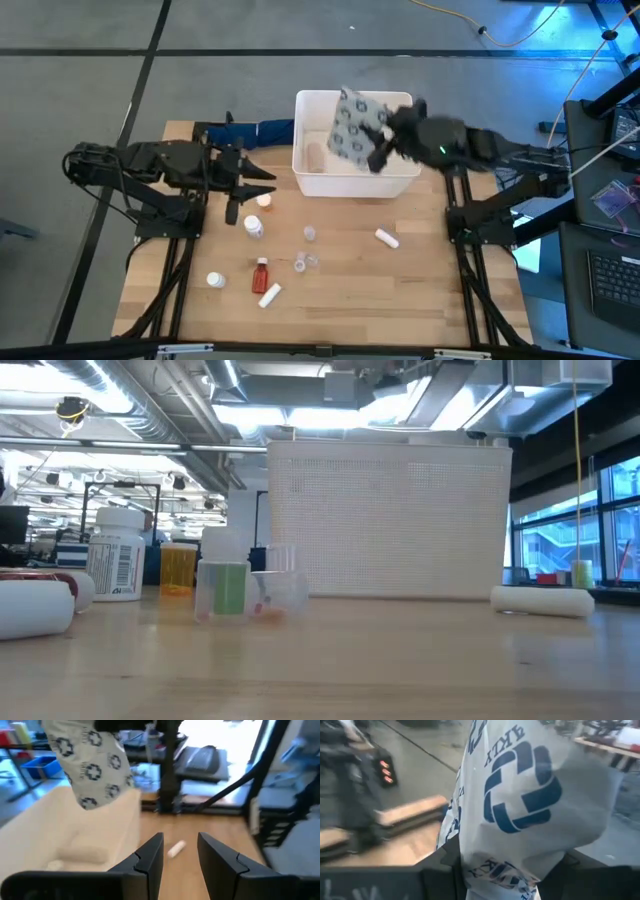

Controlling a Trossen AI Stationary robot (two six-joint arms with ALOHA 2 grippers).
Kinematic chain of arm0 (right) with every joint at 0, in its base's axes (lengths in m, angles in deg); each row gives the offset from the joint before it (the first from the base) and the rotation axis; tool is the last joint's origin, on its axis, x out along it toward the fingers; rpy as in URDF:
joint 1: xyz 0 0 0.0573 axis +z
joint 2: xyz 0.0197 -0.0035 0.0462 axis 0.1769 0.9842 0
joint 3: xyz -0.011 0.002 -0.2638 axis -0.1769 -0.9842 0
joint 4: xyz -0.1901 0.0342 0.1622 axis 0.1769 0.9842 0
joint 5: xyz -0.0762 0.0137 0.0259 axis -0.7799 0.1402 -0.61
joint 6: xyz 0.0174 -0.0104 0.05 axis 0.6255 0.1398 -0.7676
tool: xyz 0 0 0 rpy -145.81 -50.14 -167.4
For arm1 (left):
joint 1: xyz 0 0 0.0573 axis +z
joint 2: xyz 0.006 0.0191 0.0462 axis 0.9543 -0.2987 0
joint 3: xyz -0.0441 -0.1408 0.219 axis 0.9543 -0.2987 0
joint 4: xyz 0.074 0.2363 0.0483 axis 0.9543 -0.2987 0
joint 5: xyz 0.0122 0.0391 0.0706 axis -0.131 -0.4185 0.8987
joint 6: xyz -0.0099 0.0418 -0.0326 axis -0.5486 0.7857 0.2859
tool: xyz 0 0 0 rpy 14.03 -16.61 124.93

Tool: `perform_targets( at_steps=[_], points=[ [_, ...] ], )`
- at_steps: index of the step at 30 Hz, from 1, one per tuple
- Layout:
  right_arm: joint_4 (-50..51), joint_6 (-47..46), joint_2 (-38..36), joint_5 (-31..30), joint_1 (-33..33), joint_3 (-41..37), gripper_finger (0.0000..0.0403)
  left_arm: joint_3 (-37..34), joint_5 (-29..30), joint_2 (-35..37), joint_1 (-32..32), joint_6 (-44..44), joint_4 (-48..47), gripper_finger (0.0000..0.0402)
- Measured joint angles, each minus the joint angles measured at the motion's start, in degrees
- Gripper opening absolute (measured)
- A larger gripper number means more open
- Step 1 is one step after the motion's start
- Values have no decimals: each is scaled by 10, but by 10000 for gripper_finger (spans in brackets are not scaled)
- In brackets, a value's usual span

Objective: Pick & place medical supplies in basket/bin
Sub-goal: Put the white mailer bag into the white bin

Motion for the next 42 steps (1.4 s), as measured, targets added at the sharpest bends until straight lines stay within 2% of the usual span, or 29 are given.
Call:
perform_targets(
  at_steps=[6,10,16,22,26,31,33,36,42],
  points=[
    [29,55,44,101,-120,0,162,0,71,2,0,49,-46,114],
    [37,116,98,195,-174,0,163,0,105,2,0,77,-49,114],
    [60,208,173,273,-227,0,164,0,147,2,0,76,-50,114],
    [85,280,219,386,-271,0,164,0,178,2,0,72,-50,113],
    [79,205,245,442,-307,0,165,0,205,2,0,56,-50,113],
    [49,61,281,587,-353,0,165,0,216,2,3,43,-50,113],
    [38,23,299,616,-361,0,165,0,216,2,8,37,-50,113],
    [17,4,326,618,-364,0,165,0,217,2,18,20,-50,113],
    [2,-91,359,554,-363,-1,165,0,216,2,35,-2,-50,113]
  ],
)
